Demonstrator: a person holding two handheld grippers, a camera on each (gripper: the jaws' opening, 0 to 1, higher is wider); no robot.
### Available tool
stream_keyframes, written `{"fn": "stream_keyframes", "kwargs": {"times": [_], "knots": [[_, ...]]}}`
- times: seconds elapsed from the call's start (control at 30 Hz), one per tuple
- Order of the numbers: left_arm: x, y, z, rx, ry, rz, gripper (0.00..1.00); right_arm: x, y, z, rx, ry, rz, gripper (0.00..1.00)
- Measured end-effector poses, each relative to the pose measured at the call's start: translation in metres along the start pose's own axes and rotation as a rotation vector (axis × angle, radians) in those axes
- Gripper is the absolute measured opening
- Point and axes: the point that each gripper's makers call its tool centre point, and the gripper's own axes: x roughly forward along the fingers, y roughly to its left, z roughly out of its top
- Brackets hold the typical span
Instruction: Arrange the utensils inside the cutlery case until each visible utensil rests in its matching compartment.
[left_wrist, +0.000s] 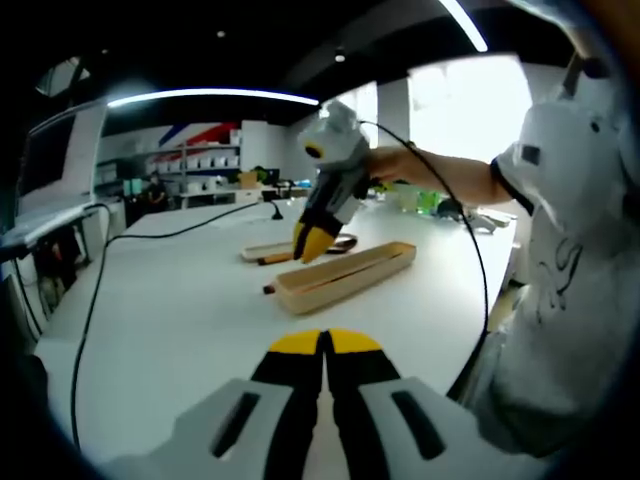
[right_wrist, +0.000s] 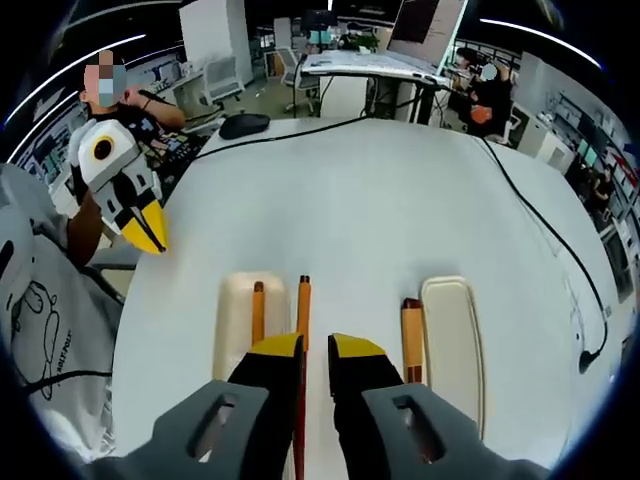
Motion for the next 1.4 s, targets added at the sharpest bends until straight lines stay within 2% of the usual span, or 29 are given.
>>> {"fn": "stream_keyframes", "kwargs": {"times": [0.3,0.77,1.0,1.3,1.4], "knots": [[0.004,-0.003,-0.001,0.002,0.000,-0.011,0.00,0.005,0.006,-0.003,0.009,0.014,0.020,0.12],[0.001,-0.001,-0.005,-0.012,0.001,-0.001,0.00,0.018,0.002,-0.014,-0.022,0.075,-0.008,0.11],[0.005,-0.005,-0.005,-0.016,0.000,-0.016,0.00,0.016,-0.002,-0.015,-0.025,0.076,-0.025,0.05],[0.010,-0.011,-0.003,-0.018,-0.002,-0.040,0.00,0.016,0.000,-0.016,-0.021,0.093,-0.034,0.04],[0.009,-0.010,-0.001,-0.024,-0.012,-0.042,0.00,0.014,-0.002,-0.012,-0.013,0.076,-0.045,0.04]]}}
